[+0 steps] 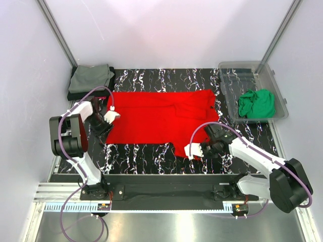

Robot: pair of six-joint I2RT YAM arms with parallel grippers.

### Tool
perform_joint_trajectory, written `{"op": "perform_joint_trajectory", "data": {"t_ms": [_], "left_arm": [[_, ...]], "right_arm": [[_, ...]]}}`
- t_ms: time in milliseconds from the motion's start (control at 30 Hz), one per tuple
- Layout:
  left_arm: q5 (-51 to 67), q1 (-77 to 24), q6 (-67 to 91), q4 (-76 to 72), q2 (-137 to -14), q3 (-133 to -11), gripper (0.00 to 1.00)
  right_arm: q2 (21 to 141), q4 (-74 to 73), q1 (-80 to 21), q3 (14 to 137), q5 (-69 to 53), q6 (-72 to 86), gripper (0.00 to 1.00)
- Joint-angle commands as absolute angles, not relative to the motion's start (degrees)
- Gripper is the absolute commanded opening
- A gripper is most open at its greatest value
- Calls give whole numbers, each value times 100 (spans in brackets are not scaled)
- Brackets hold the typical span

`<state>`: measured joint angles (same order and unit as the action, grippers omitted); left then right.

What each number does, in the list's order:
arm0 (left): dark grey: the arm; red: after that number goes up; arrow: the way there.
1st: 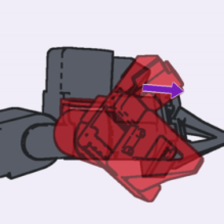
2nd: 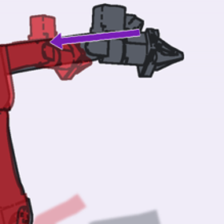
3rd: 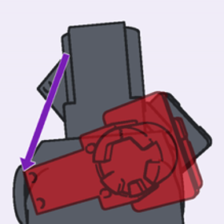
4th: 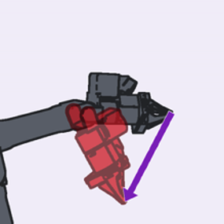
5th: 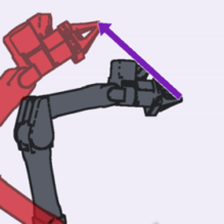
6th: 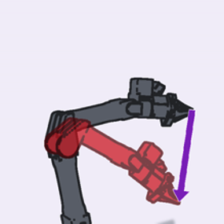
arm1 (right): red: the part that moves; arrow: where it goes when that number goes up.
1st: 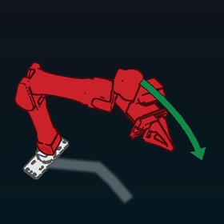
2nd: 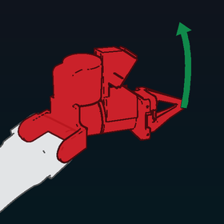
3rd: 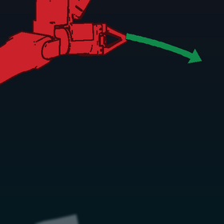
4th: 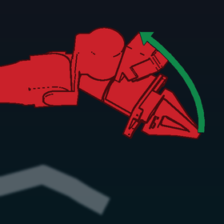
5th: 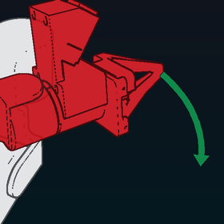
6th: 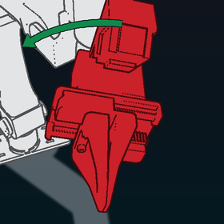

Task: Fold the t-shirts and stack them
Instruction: Fold the tshirt

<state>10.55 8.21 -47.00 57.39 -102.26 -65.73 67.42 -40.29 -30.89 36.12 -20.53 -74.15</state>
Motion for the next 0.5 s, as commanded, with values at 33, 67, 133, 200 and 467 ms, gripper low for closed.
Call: {"op": "perform_joint_trajectory", "data": {"t_ms": [33, 67, 133, 200, 467], "left_arm": [[1152, 861, -4729, 5722, -10230, -6416, 41], [1160, 861, -4729, 5687, -10248, -6407, 40], [1134, 861, -4694, 5652, -10344, -6442, 35], [1134, 861, -4667, 5660, -10415, -6513, 25], [1187, 861, -4640, 5678, -10451, -6653, 0]], "right_arm": [[6768, -3981, -3129, 3823, -2074, -7321, 0], [6768, -3973, -3129, 3823, -2074, -7313, 0], [6794, -3973, -3138, 3823, -2083, -7286, 0], [6803, -3981, -3129, 3832, -2048, -7260, 0], [6741, -3806, -3112, 4016, -1547, -6803, 0]]}}
